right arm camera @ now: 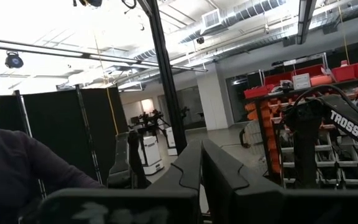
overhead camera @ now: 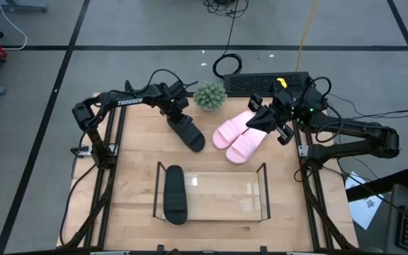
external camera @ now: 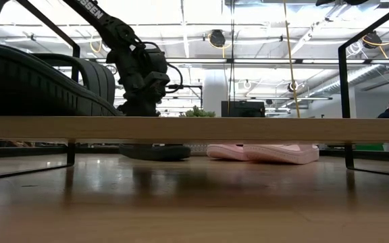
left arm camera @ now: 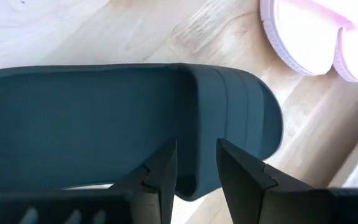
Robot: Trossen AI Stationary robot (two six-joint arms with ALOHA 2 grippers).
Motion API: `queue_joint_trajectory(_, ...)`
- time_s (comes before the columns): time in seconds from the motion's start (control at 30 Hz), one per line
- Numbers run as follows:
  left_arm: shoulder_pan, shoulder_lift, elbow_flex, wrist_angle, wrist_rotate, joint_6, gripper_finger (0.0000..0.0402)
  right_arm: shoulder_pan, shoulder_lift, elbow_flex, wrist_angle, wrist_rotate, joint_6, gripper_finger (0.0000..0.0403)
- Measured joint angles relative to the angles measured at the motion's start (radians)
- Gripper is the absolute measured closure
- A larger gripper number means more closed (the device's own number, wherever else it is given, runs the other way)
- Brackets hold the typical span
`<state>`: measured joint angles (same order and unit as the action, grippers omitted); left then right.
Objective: Pick and place slides into the shelf
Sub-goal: Put the right black slipper on the shelf
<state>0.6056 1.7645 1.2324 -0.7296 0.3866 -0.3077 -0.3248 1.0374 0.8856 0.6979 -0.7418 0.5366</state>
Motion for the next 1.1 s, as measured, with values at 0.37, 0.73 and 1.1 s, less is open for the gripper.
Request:
queue_joint_trajectory(0.37, -0.027, 0.058, 0.0, 0.005, 0.018, -0.006, 0.0288, 0.0, 0.0, 0.0, 0.0, 0.0, 0.001, 0.0399)
queue_joint_trajectory(0.73, -0.035, 0.103, 0.002, 0.047, 0.182, -0.012, 0.0288, 0.0, 0.0, 0.0, 0.0, -0.023, 0.026, 0.0399)
queue_joint_trajectory(1.1, -0.023, 0.103, 0.001, 0.042, 0.177, -0.014, 0.0288, 0.0, 0.0, 0.0, 0.0, -0.023, 0.027, 0.0399)
